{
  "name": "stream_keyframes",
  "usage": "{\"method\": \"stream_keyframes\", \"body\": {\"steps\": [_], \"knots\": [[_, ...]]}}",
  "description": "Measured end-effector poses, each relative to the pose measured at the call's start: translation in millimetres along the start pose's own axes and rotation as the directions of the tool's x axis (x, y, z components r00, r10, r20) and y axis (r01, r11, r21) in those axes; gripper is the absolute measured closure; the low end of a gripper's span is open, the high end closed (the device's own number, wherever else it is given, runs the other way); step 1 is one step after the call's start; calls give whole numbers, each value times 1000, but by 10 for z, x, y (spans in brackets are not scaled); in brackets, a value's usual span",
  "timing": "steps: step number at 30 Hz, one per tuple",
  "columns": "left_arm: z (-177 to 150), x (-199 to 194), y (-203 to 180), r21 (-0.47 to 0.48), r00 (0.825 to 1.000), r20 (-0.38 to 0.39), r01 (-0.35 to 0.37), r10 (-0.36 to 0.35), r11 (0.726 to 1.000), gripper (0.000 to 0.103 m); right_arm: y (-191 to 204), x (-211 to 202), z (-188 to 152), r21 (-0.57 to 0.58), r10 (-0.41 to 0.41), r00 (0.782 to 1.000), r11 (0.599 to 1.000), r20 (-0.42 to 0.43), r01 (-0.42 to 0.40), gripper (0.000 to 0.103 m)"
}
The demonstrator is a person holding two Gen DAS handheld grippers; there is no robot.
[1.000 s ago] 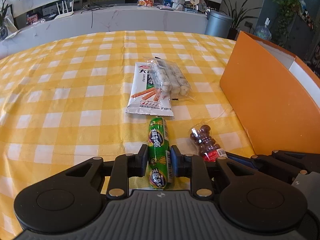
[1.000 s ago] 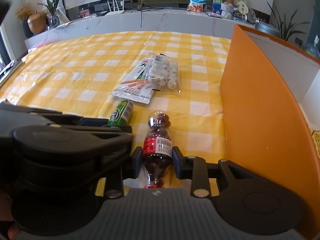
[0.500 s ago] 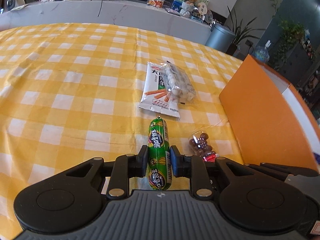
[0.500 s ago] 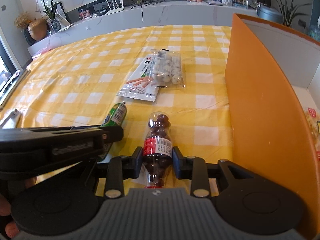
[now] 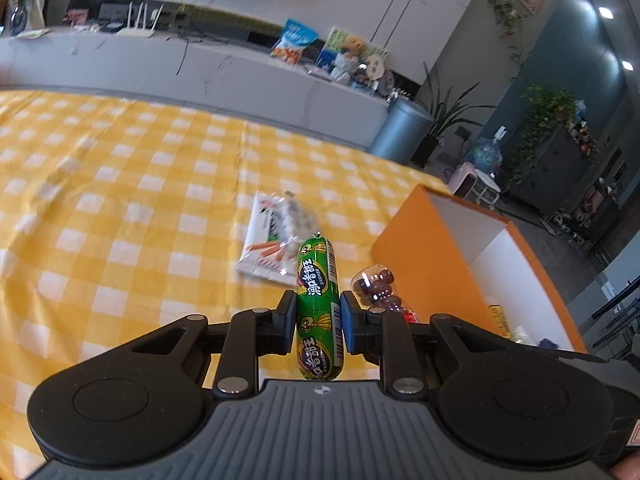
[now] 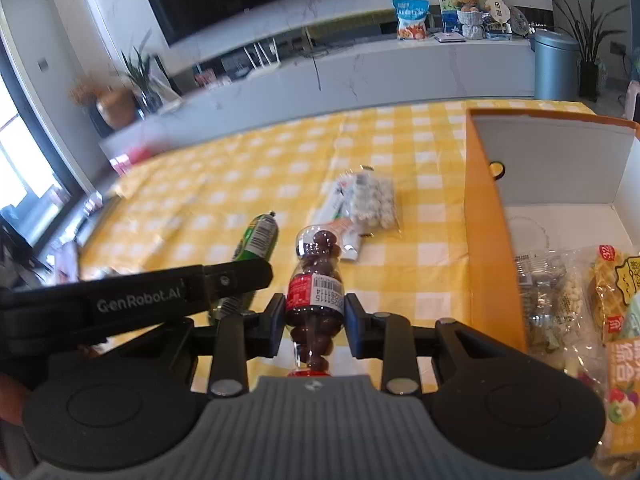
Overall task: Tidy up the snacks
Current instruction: 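Lift the bottle and sausage stick and carry them over the box with both tools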
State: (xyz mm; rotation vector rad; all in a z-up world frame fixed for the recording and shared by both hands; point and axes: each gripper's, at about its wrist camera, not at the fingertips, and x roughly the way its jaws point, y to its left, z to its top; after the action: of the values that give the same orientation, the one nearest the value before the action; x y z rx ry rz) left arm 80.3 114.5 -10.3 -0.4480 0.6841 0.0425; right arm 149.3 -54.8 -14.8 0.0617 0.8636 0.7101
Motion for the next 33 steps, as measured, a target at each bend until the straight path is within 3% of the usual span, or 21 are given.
{"method": "stream_keyframes", "body": {"steps": [5,13,19,24,33], "knots": [[55,-189,-259,44,998,43,36,-38,998,78,-83,-362,40,33,30,998,999,62,-32,73],[180,-288,-730,155,994,58,86,-96,984,77,-414,-924,81,68,-38,983,997,182,26,73],[295,-113,-1141,256,990,10,135,-142,957,77,-718,-1245,145,89,-85,970,994,229,67,73],[420,168,-1400,336,983,-54,186,-178,923,77,-993,-1295,249,111,-102,973,991,208,80,73],[603,808,-1511,434,966,-218,226,-142,872,77,-1479,-1137,531,211,-87,988,976,130,58,73]]}}
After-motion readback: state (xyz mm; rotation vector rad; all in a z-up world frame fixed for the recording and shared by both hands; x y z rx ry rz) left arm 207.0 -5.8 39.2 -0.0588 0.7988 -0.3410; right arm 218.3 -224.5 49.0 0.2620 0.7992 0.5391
